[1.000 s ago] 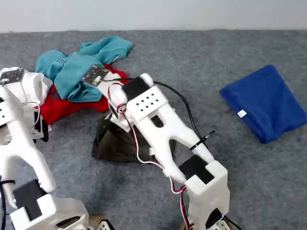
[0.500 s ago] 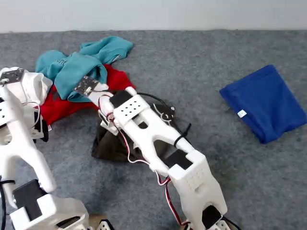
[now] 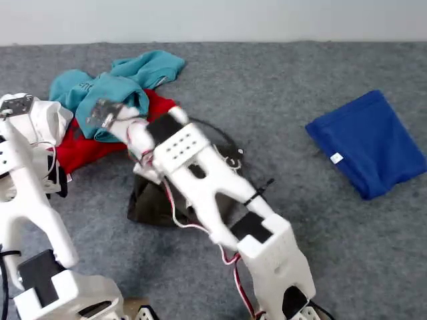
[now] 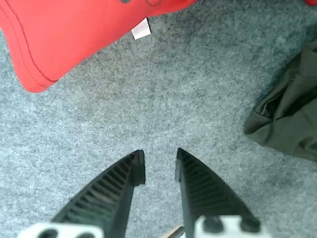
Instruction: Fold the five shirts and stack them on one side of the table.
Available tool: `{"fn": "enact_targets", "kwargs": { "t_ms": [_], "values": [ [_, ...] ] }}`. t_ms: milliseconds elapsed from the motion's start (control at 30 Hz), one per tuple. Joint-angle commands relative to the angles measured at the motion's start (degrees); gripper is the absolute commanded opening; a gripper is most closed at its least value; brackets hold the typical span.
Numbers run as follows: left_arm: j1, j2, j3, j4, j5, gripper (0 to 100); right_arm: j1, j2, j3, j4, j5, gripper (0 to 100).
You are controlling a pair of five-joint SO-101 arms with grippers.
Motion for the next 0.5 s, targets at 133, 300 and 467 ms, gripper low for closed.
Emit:
{"fn": "enact_targets", "kwargs": {
  "t_ms": [133,300,467],
  "values": [
    [0.09,-2.11,-0.31,1.05,-1.05,12,6.29,3.3,-0.26,5.41,0.62,26.3],
    [0.09,-2.11,-0.31,1.05,-1.05,12,6.2,10.59,-0.18,1.63,0.62,26.3],
    [0.09,-1.76,-0.31,1.05,-1.05,12,6.2,14.64,-0.26,0.84,0.62,26.2]
  ]
}}
